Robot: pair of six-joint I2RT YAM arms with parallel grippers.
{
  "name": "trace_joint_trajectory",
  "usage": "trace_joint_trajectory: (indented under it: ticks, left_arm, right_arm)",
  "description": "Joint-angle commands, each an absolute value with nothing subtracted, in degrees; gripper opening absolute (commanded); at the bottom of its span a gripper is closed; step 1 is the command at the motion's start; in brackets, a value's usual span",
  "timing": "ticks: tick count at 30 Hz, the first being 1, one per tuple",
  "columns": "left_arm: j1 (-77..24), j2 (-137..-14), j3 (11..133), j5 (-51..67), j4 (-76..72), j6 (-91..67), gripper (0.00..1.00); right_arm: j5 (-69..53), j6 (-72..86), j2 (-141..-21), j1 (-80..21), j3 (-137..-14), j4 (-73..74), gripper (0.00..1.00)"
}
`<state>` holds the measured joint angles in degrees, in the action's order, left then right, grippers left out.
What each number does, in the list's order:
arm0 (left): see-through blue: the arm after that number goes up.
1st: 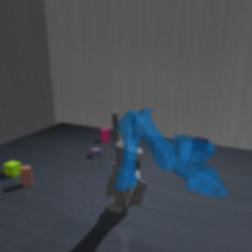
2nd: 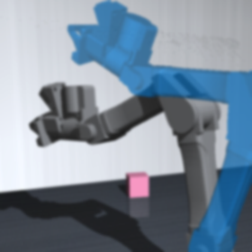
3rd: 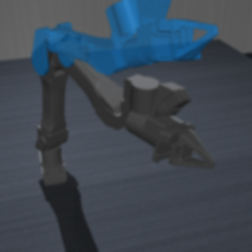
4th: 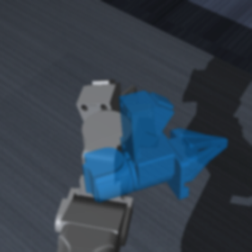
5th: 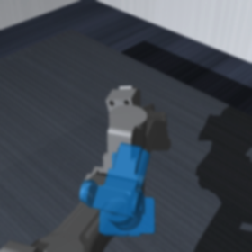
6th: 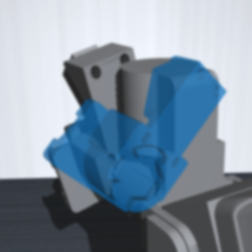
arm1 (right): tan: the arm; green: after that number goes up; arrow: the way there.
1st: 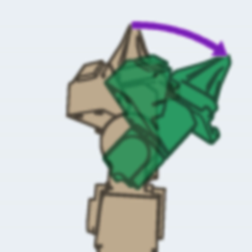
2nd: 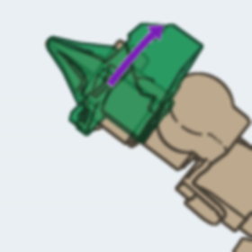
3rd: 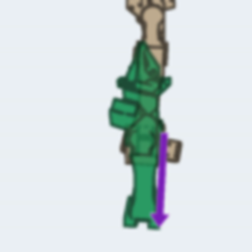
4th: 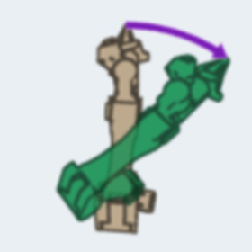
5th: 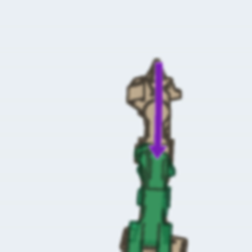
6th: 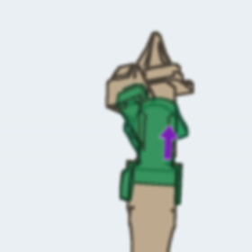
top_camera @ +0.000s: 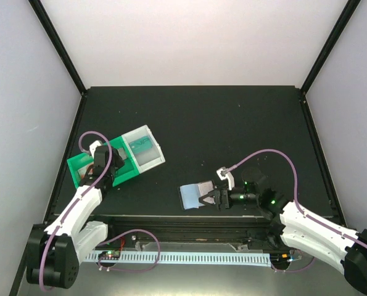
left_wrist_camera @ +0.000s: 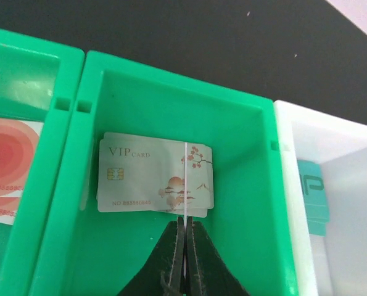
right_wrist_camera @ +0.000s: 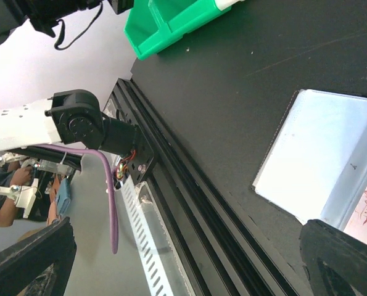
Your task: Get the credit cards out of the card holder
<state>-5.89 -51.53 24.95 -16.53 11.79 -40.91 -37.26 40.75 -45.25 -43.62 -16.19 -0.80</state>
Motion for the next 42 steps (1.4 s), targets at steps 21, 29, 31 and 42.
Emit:
trace_joint_trajectory:
  ticks: [21,29,31,42]
  left_arm:
    - [-2.7,-65.4,26.1,-10.6,-2.5,-39.2,0.01]
    - [-2.6,-67.0,27.3,-11.6,-0.9,-38.2,0.02]
    - [-2.5,-67.1,27.5,-11.8,-0.5,-38.1,0.04]
    - [-2.5,-64.9,29.5,-13.1,2.8,-37.2,0.15]
  right_arm:
    - [-33.3,38.0,-41.5,-43.5,-16.3,3.7,1.00]
    - [-32.8,37.7,-40.3,-43.5,-16.2,4.8,1.00]
    - [-32.8,37.7,-40.4,-43.5,-16.2,4.8,1.00]
    - [-32.7,37.5,-40.2,-43.4,-16.2,4.9,1.00]
